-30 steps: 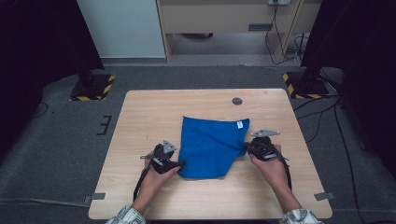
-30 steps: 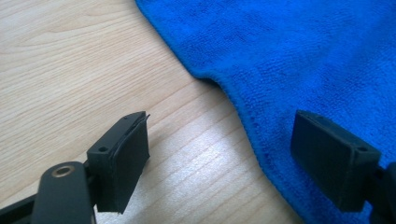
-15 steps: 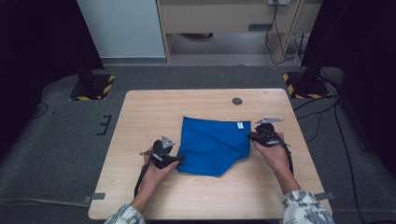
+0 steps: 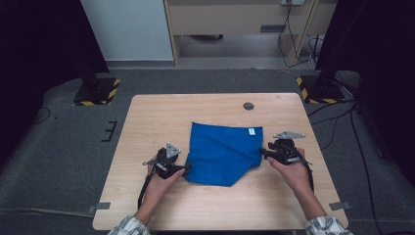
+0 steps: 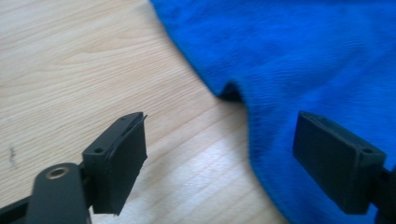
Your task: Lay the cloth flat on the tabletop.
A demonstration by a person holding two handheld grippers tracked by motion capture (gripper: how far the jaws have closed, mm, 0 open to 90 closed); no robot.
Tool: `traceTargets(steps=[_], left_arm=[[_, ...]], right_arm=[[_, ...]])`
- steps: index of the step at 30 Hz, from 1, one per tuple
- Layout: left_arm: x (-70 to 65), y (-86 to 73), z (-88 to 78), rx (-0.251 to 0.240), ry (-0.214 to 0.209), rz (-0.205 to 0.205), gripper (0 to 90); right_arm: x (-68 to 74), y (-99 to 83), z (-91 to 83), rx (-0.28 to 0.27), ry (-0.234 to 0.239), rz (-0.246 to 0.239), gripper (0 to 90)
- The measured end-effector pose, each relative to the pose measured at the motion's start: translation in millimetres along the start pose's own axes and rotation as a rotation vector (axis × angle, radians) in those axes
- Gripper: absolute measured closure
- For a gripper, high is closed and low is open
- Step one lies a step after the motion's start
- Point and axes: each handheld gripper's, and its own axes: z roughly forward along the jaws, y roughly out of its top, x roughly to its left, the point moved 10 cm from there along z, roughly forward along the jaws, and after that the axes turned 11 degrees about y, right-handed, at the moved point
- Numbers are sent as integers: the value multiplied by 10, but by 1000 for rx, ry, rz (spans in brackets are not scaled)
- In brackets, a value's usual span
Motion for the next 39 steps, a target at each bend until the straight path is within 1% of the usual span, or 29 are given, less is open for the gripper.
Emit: traceTargets(steps=[1, 4, 5, 6, 7, 8, 11, 13, 14, 16, 18, 23, 26, 27, 28, 30, 31, 32, 33, 35, 36, 37, 39], left_arm=[[-23, 1, -6, -5, -5, 11, 149], [-89, -17, 9, 6, -23, 38, 123], [-116, -19, 21, 6, -35, 42, 121], [-136, -22, 28, 9, -43, 45, 112], [-154, -26, 34, 10, -48, 49, 110], [-170, -34, 38, 13, -50, 54, 111], [-200, -63, 45, 27, -50, 70, 120], [-212, -71, 47, 32, -52, 71, 121], [-214, -73, 50, 33, -51, 71, 121], [-228, -82, 55, 38, -58, 70, 121], [-240, -96, 61, 46, -62, 76, 121], [-253, -97, 59, 47, -65, 77, 122], [-257, -97, 59, 47, -66, 77, 122], [-258, -95, 57, 47, -66, 80, 121], [-258, -95, 57, 47, -66, 80, 121], [-261, -93, 55, 46, -61, 89, 121], [-261, -93, 56, 47, -60, 97, 121], [-261, -87, 63, 48, -57, 97, 120], [-261, -87, 63, 48, -57, 97, 120], [-261, -79, 75, 47, -55, 93, 118], [-251, -76, 79, 50, -48, 94, 118], [-227, -62, 84, 48, -27, 95, 122], [-175, -52, 98, 45, -3, 99, 127]], right_arm=[[22, -39, -8, -2, -8, 2, 435], [59, -141, 17, -7, -8, 18, 331], [57, -168, 40, -9, -5, 30, 331], [59, -197, 76, -12, 3, 52, 333], [54, -214, 105, -12, 7, 56, 346], [59, -233, 134, -9, 13, 61, 381], [89, -282, 196, 5, 29, 55, 491], [104, -323, 199, 18, 25, 46, 621], [104, -325, 192, 14, 26, 45, 662], [115, -324, 167, 14, 36, 39, 808], [117, -317, 146, 21, 44, 29, 878], [74, -262, 56, 20, 48, 31, 885], [20, -198, -6, 24, 41, 26, 886], [-18, -165, -28, 29, 33, 25, 886], [-18, -165, -28, 29, 33, 25, 886], [-84, -115, -43, 32, 27, 28, 886], [-111, -95, -40, 39, 33, 32, 884], [-164, -72, -24, 57, 40, 47, 879], [-164, -72, -24, 57, 40, 47, 879], [-231, -45, 13, 64, 36, 51, 872], [-255, -30, 34, 67, 36, 49, 874], [-297, 11, 86, 72, 34, 52, 874], [-313, 26, 104, 77, 32, 53, 876]])
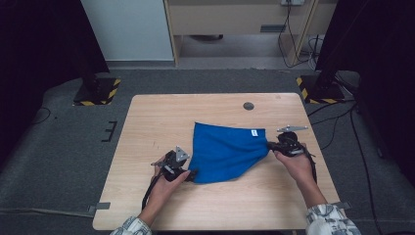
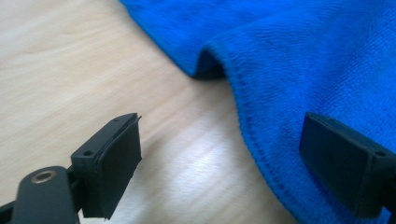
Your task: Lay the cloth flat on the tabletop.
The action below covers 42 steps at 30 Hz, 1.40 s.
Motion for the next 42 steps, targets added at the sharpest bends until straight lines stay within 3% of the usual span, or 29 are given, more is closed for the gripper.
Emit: traceTargets(steps=[3, 7, 8, 10, 13, 14, 17, 20, 23, 25, 29, 36, 42], left_arm=[[59, 6, 51, 6, -3, -44, 121], [145, 49, 127, 1, 26, -63, 121], [183, 80, 189, -3, 32, -100, 116], [192, 95, 214, -1, 29, -114, 115], [195, 110, 210, -3, 37, -99, 117], [197, 107, 191, -1, 39, -88, 120], [204, 122, 134, -16, 31, -94, 120], [204, 112, 123, -16, 30, -99, 120], [170, 87, 132, -4, 28, -77, 119], [152, 66, 140, 6, 31, -64, 119], [151, 63, 142, 6, 31, -73, 119], [151, 55, 150, 1, 17, -86, 117], [149, 54, 148, -5, 18, -84, 119]], right_arm=[[-63, 75, 90, 25, -17, -2, 876], [-131, 149, 245, 49, -38, -16, 856], [-177, 157, 324, 57, -48, -20, 844], [-201, 153, 368, 59, -52, -14, 832], [-249, 136, 460, 54, -55, -7, 782], [-254, 160, 458, 29, -63, -1, 709], [-239, 201, 405, 8, -68, -5, 631], [-181, 269, 242, -33, -75, -7, 521], [-110, 267, 108, -71, -84, -8, 440], [-25, 188, 25, -84, -87, -13, 403], [113, -30, -64, -87, -79, -10, 412], [304, -227, 27, -88, -60, 10, 401], [375, -307, 213, -50, -102, 19, 382]])
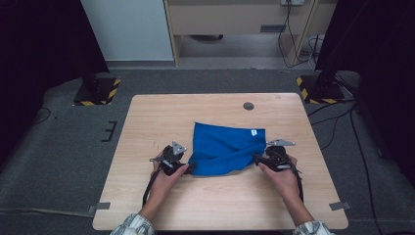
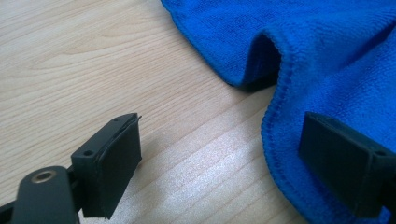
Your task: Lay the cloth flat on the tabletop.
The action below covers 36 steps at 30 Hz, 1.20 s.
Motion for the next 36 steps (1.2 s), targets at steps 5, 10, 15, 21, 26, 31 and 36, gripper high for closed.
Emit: traceTargets(steps=[5, 10, 15, 21, 26, 31, 36], left_arm=[[3, -2, 6, -1, -9, -5, 117], [6, -4, 7, 0, -13, -8, 115], [5, -5, 4, 1, -11, -6, 116], [-31, -27, -41, 12, -26, 21, 120], [-146, -90, -149, 19, -54, 59, 120], [-291, -177, -283, 34, -90, 85, 122], [-407, -237, -392, 45, -102, 116, 128]], right_arm=[[55, -113, 24, 26, -9, -2, 474], [76, -186, 1, 38, 30, -16, 776], [25, -182, -97, 36, 70, -16, 889], [-72, -247, -342, 25, 136, 15, 884], [-65, -385, -457, 66, 176, -10, 882], [-59, -477, -543, 91, 202, -9, 878], [-74, -581, -623, 127, 221, -17, 853]])
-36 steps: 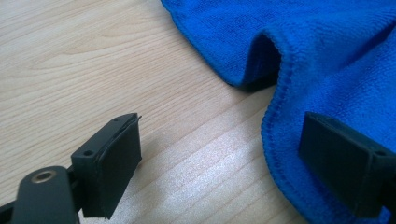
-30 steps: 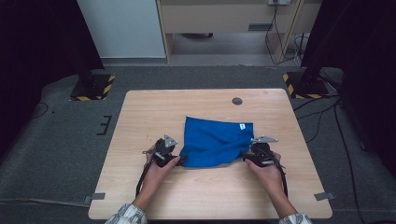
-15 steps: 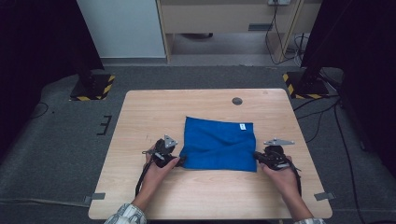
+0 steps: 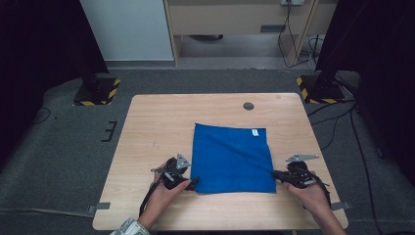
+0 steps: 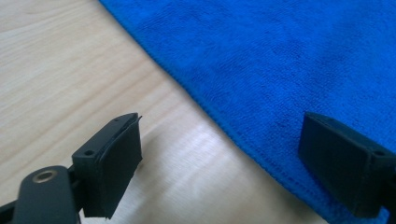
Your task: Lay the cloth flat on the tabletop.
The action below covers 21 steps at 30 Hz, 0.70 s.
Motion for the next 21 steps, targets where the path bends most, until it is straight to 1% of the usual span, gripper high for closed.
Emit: traceTargets(steps=[2, 4, 5, 7, 8, 9, 10, 11, 12, 13, 15, 18, 21], left_arm=[[-12, -3, -7, 2, 2, -6, 135], [-19, -15, -15, 11, -1, -18, 138], [-22, -21, -21, 13, -1, -21, 138], [-25, -25, -26, 12, 0, -20, 137], [-24, -25, -25, 12, 0, -19, 137], [-22, -25, -22, 12, -1, -22, 134], [-21, -26, -20, 11, -2, -24, 129], [-20, -27, -20, 10, -4, -25, 127], [-19, -29, -18, 7, -7, -27, 127], [-18, -30, -19, 7, -7, -27, 127], [-19, -30, -21, 4, -2, -23, 128], [-26, -36, -33, 8, 1, -21, 129], [-50, -60, -60, 14, -7, -19, 129]], right_arm=[[-18, -20, -30, 0, -2, 5, 851], [-68, -46, -80, 0, -23, 11, 829], [-114, -51, -115, -12, -48, 12, 782], [-127, -22, -151, -50, -69, 7, 679], [-100, 8, -151, -72, -70, -11, 634], [-58, 33, -141, -82, -71, -35, 583], [-5, 55, -119, -89, -69, -57, 552], [35, 66, -86, -88, -77, -83, 511], [67, 67, -55, -81, -81, -103, 467], [110, 61, 8, -66, -92, -135, 430], [148, 24, 108, -28, -113, -178, 378], [161, -65, 201, 42, -145, -230, 342], [159, -90, 190, 43, -155, -233, 336]])
